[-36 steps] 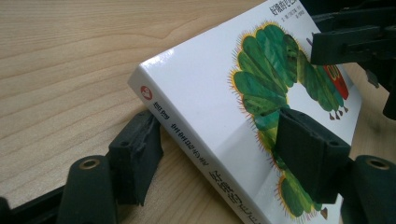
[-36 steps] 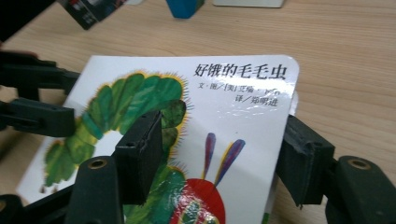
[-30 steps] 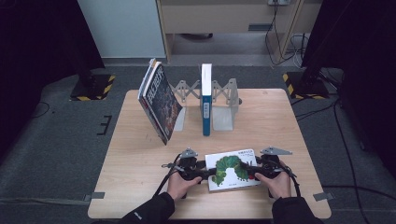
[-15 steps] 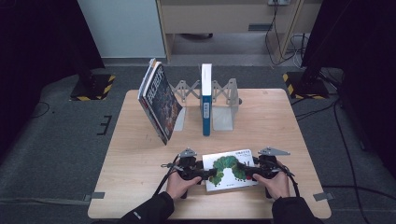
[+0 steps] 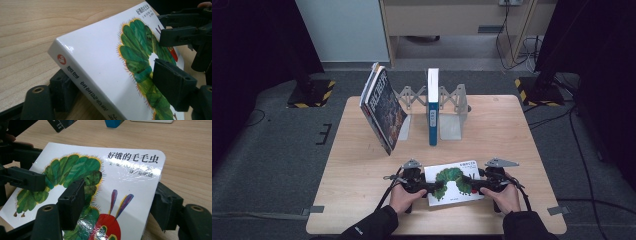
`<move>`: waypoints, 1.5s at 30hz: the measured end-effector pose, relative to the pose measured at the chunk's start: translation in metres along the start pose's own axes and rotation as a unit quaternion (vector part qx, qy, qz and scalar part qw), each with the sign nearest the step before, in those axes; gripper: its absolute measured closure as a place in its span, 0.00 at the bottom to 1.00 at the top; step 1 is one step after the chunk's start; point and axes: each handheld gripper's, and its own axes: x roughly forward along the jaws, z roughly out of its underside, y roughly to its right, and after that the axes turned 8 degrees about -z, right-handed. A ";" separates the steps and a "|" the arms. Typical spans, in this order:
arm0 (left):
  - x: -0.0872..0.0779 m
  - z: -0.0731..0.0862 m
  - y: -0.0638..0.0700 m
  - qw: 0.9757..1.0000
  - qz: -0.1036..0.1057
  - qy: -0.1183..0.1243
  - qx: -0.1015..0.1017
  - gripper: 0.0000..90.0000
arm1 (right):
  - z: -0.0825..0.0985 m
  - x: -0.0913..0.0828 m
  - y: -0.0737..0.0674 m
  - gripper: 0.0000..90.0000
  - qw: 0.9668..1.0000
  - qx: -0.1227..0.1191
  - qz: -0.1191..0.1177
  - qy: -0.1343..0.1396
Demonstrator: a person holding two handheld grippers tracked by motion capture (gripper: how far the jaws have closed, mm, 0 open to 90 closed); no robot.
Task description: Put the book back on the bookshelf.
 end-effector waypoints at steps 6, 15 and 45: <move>0.000 0.000 -0.001 1.000 -0.002 0.000 -0.005 0.34 | -0.002 -0.009 0.005 0.36 0.999 0.021 -0.002 0.024; 0.000 0.000 -0.002 1.000 -0.001 -0.001 -0.006 0.35 | 0.004 -0.010 0.012 0.35 0.999 0.033 0.030 -0.015; -0.010 -0.003 0.007 0.996 0.084 0.021 -0.015 0.61 | -0.003 -0.010 0.004 0.46 1.000 0.014 -0.014 0.016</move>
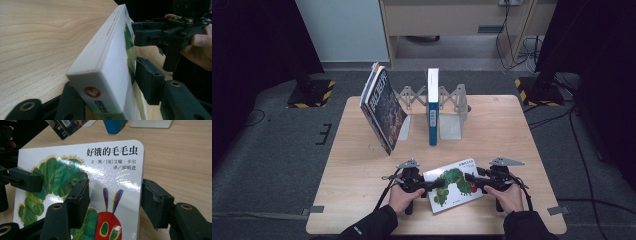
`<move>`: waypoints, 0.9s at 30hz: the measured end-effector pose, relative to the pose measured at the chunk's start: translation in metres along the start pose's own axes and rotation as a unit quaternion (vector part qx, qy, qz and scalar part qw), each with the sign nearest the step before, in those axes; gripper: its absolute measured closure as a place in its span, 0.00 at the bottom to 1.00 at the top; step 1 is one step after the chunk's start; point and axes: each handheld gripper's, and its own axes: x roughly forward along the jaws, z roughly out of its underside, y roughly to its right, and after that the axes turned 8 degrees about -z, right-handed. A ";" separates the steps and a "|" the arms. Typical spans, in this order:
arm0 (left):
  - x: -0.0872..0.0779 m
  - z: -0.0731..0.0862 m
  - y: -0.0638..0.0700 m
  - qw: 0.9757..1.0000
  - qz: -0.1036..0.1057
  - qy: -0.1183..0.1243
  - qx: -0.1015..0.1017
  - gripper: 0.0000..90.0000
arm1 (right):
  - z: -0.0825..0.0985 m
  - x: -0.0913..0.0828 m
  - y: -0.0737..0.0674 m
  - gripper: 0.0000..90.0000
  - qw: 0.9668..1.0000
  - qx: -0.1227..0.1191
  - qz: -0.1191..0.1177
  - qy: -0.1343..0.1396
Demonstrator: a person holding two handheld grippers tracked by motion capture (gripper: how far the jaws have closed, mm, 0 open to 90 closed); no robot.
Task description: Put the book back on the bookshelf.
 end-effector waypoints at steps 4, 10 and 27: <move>-0.002 -0.002 0.006 1.000 0.011 0.003 0.012 0.69 | -0.003 -0.002 0.000 0.47 1.000 -0.004 -0.005 0.016; -0.004 -0.004 0.011 1.000 0.014 0.002 0.002 0.76 | -0.004 -0.004 0.000 0.45 1.000 -0.011 -0.004 0.026; -0.023 -0.024 0.022 0.999 -0.011 0.021 0.024 0.83 | -0.005 -0.023 0.015 0.29 0.996 -0.031 0.075 0.025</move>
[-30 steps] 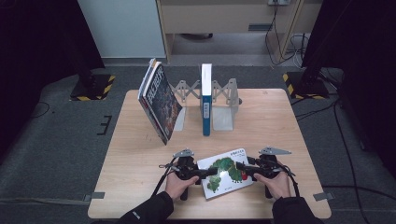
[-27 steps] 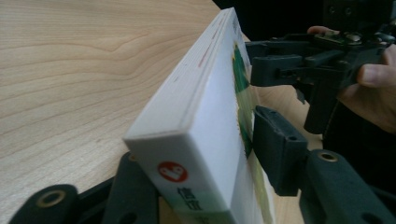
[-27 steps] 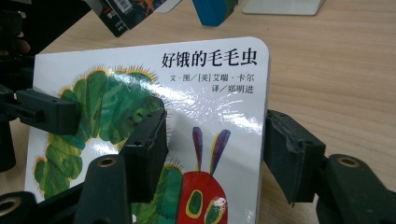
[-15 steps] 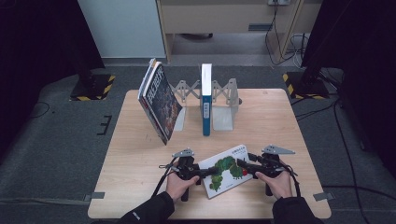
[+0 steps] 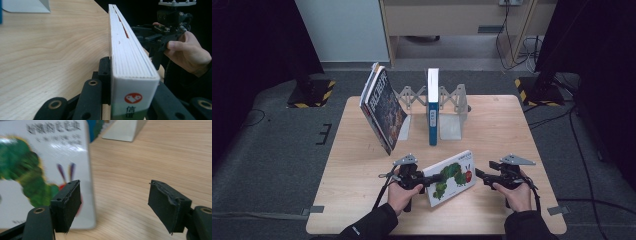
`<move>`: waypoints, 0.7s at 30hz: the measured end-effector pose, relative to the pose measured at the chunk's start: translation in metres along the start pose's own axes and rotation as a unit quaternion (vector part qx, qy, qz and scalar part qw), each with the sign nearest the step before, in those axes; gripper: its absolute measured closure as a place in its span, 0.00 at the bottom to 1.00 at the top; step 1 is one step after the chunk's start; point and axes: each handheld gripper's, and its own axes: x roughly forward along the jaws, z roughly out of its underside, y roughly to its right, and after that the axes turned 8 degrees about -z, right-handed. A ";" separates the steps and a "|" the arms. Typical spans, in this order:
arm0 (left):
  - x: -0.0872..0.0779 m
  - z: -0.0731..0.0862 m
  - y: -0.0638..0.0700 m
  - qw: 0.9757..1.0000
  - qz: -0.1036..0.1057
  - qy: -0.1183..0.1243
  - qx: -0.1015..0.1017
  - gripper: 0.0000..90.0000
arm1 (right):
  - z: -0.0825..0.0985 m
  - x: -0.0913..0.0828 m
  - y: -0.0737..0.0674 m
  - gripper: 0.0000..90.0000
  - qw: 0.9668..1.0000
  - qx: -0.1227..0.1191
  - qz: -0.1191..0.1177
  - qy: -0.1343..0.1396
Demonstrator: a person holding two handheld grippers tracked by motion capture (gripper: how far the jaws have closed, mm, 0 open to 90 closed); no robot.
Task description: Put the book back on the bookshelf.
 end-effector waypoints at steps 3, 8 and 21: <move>-0.005 -0.006 -0.001 1.000 -0.004 0.007 -0.006 0.83 | 0.001 -0.003 0.005 0.28 1.000 -0.004 0.021 -0.012; -0.016 -0.017 0.001 1.000 -0.015 0.023 0.001 0.83 | 0.005 -0.005 0.015 0.24 0.997 -0.009 0.061 -0.047; -0.038 -0.046 0.001 0.996 -0.057 0.067 0.016 0.83 | 0.016 -0.006 0.033 0.19 0.988 -0.003 0.103 -0.117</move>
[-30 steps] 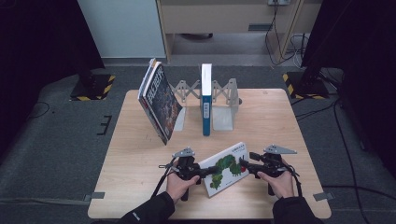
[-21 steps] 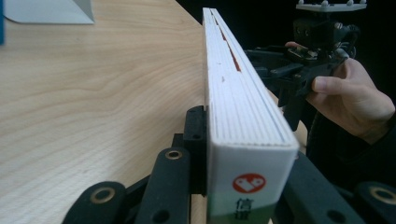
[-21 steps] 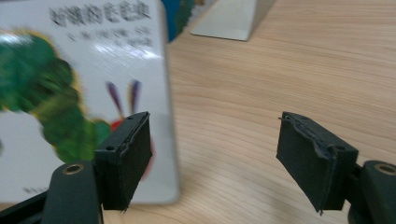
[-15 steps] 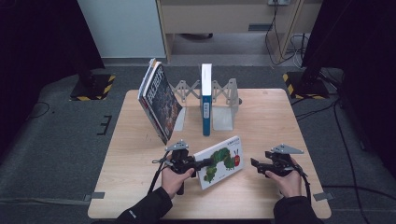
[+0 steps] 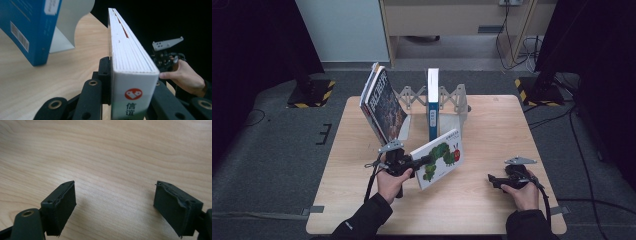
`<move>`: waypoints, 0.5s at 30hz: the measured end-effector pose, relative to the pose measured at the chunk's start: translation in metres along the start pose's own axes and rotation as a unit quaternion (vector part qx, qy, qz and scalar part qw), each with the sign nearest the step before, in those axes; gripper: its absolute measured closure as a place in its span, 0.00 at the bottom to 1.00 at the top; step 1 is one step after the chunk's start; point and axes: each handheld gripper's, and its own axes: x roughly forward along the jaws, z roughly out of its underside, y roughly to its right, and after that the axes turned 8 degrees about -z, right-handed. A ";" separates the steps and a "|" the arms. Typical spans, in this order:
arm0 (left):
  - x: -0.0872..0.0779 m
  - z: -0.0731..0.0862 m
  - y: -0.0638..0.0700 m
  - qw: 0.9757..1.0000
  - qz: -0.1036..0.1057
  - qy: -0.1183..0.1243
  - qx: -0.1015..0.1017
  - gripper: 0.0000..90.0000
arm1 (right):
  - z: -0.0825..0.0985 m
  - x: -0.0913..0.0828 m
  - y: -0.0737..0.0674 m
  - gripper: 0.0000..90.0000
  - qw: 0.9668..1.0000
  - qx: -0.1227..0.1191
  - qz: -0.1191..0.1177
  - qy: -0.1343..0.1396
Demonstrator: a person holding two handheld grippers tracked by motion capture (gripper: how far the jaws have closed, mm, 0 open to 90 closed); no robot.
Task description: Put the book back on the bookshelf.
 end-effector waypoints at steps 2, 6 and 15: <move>-0.001 -0.005 0.001 1.000 -0.007 0.005 0.005 0.83 | 0.001 0.000 0.001 0.18 1.000 0.000 0.003 0.002; 0.001 -0.016 0.004 0.999 -0.024 0.021 0.009 0.83 | 0.002 0.002 0.001 0.15 1.000 -0.007 0.002 0.007; 0.013 -0.032 0.010 0.997 -0.058 0.044 0.027 0.83 | 0.006 0.008 -0.002 0.04 0.999 -0.036 0.014 0.012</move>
